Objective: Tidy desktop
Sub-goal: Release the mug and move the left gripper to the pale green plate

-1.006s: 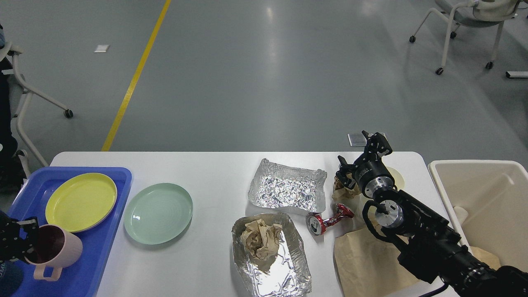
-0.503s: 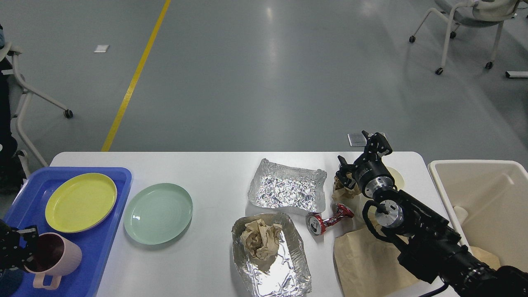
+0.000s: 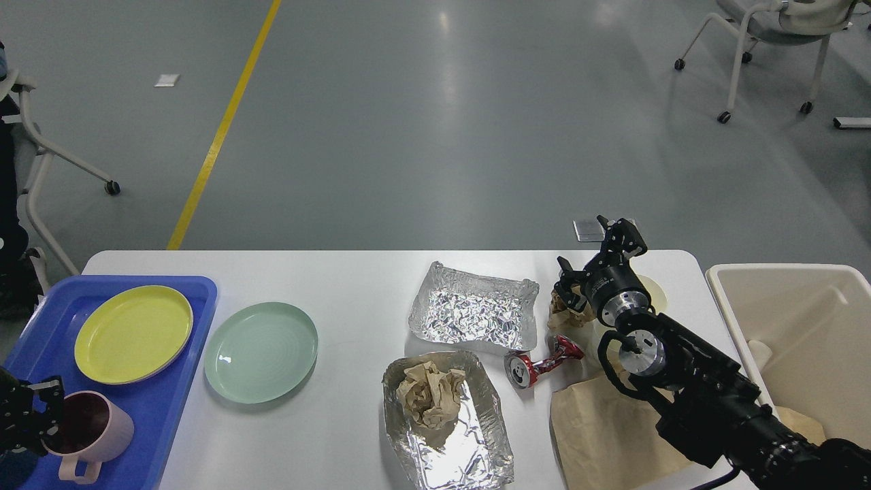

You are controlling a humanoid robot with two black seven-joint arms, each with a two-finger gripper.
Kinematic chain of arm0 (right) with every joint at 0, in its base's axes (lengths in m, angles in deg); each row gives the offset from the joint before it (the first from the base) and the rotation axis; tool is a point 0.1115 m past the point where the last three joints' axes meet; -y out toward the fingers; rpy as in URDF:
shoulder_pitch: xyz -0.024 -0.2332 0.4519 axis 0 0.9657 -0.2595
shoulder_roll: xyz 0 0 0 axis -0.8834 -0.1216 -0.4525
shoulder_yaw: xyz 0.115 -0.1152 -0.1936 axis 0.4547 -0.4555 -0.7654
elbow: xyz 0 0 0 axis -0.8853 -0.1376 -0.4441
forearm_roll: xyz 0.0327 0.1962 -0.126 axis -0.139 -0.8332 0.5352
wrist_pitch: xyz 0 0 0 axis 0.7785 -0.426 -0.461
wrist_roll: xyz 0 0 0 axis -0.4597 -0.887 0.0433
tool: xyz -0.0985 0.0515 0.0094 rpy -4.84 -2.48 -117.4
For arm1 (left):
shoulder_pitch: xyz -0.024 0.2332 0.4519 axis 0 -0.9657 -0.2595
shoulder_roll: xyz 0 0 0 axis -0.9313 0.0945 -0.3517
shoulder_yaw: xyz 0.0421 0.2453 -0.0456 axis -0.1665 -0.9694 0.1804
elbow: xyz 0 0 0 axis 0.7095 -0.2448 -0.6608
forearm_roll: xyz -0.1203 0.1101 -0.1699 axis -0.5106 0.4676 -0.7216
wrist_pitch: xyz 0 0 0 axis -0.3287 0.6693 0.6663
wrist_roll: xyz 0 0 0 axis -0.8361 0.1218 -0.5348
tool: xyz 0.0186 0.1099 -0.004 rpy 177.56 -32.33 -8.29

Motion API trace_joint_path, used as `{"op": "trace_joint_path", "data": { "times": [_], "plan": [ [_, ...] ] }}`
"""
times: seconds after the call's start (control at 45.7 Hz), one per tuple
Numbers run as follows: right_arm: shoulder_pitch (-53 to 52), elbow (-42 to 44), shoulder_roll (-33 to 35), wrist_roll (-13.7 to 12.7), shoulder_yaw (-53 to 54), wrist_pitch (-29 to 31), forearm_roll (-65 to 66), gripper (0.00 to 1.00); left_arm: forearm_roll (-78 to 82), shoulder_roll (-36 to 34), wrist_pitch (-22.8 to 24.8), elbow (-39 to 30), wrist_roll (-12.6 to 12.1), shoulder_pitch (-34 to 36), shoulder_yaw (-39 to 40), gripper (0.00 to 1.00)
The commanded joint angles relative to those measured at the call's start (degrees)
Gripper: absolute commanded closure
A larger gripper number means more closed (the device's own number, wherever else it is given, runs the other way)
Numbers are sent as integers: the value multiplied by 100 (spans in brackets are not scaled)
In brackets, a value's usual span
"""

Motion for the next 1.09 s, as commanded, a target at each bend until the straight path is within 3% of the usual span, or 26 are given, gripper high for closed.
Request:
{"op": "trace_joint_path", "data": {
  "times": [0.0, 0.175, 0.306, 0.459, 0.547, 0.744, 1.072],
  "plan": [
    [4, 0, 0, -4, 0, 0, 0, 0, -7, 1, 0, 1, 2, 0, -56, 56],
    [4, 0, 0, -4, 0, 0, 0, 0, 2, -8, 0, 1, 2, 17, -83, 40],
    [4, 0, 0, 5, 0, 0, 0, 0, -7, -34, 0, 1, 11, 105, -83, 35],
    [-5, -9, 0, 5, 0, 0, 0, 0, -7, -70, 0, 1, 11, 640, -354, 23],
    [4, 0, 0, -4, 0, 0, 0, 0, -25, -35, 0, 1, 99, 1124, -846, 22],
    [4, 0, 0, 5, 0, 0, 0, 0, -165, 457, 0, -105, 626, 1599, -1673, 21],
    [4, 0, 0, -4, 0, 0, 0, 0, -604, 1591, 0, -122, 609, 1670, -1691, 22]
  ]
}}
